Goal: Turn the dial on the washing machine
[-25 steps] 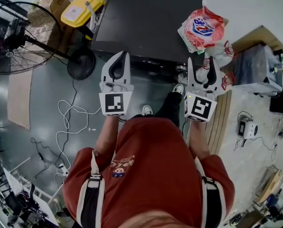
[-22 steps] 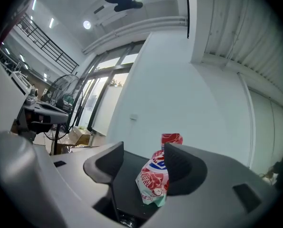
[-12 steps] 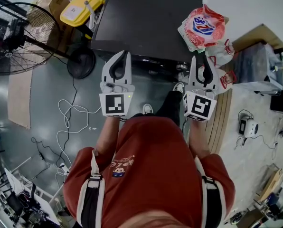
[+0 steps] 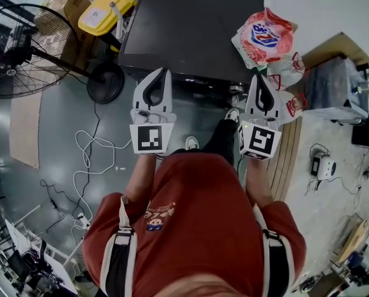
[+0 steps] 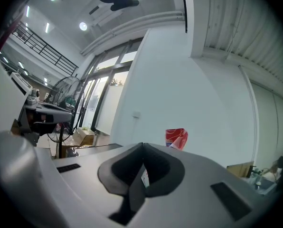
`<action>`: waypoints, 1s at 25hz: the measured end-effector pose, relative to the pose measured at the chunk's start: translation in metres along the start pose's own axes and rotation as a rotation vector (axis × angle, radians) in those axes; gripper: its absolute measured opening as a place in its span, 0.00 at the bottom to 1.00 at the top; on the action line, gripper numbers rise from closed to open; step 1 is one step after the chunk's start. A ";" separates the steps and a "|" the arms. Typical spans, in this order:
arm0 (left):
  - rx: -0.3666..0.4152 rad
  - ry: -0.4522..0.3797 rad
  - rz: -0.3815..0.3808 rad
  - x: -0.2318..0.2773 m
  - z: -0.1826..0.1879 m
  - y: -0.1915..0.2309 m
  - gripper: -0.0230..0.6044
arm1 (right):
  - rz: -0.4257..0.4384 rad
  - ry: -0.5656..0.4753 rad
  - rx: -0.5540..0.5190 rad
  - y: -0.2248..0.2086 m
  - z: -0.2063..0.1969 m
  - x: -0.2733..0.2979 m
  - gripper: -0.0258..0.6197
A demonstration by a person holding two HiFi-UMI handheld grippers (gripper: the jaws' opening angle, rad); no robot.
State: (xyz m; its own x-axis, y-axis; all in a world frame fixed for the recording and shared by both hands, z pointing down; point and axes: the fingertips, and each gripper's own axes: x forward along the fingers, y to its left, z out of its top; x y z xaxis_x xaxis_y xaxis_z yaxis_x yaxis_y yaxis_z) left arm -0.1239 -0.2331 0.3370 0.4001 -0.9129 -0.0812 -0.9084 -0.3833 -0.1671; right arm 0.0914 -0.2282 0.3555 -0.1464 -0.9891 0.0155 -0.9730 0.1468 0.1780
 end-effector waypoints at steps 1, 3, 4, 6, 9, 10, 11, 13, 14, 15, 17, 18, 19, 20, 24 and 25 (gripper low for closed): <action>-0.004 -0.001 0.001 0.000 0.001 0.000 0.05 | 0.005 -0.001 0.001 0.001 0.001 0.000 0.05; -0.010 -0.003 0.001 -0.001 0.002 -0.002 0.05 | 0.016 -0.007 0.007 0.002 0.003 -0.001 0.05; -0.010 -0.006 0.000 -0.001 0.002 -0.002 0.05 | 0.020 -0.012 0.006 0.002 0.004 -0.002 0.05; -0.011 -0.009 -0.002 -0.001 0.003 -0.002 0.05 | 0.020 -0.019 -0.002 0.003 0.005 -0.002 0.05; -0.007 -0.007 -0.003 -0.002 0.003 -0.003 0.05 | 0.009 -0.010 0.002 0.002 0.002 -0.002 0.05; -0.005 -0.009 -0.004 -0.002 0.002 -0.003 0.05 | 0.007 -0.006 0.005 0.001 0.000 -0.002 0.05; -0.003 -0.010 -0.005 -0.002 0.002 -0.004 0.05 | 0.006 -0.004 0.008 0.001 -0.001 -0.003 0.05; -0.005 -0.007 -0.005 -0.003 0.000 -0.004 0.05 | 0.007 -0.002 0.008 0.001 -0.002 -0.003 0.05; -0.005 -0.007 -0.006 -0.003 0.000 -0.004 0.05 | 0.009 0.000 0.008 0.001 -0.003 -0.002 0.05; -0.003 -0.008 -0.007 -0.003 0.000 -0.005 0.05 | 0.012 0.001 0.008 0.001 -0.003 -0.002 0.05; -0.001 -0.001 -0.009 -0.003 0.000 -0.005 0.05 | 0.016 0.001 0.008 0.002 -0.003 -0.002 0.05; -0.001 0.004 -0.010 -0.004 -0.001 -0.005 0.05 | 0.019 0.000 0.008 0.002 -0.003 -0.002 0.05; 0.001 0.006 -0.012 -0.004 -0.001 -0.005 0.05 | 0.022 -0.001 0.006 0.003 -0.003 -0.002 0.05; 0.004 0.005 -0.013 -0.004 -0.001 -0.006 0.05 | 0.026 -0.002 0.002 0.004 -0.003 -0.002 0.05; -0.002 -0.002 -0.011 -0.002 0.000 -0.005 0.05 | 0.035 -0.004 -0.015 0.005 -0.002 -0.001 0.05; -0.001 -0.006 -0.010 -0.002 0.001 -0.005 0.05 | 0.034 -0.005 -0.015 0.005 -0.002 -0.001 0.05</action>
State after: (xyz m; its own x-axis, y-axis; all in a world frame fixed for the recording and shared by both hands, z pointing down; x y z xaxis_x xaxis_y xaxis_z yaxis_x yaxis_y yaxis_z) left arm -0.1205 -0.2292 0.3370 0.4097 -0.9082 -0.0859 -0.9046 -0.3923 -0.1670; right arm 0.0871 -0.2265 0.3581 -0.1807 -0.9834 0.0174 -0.9646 0.1806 0.1921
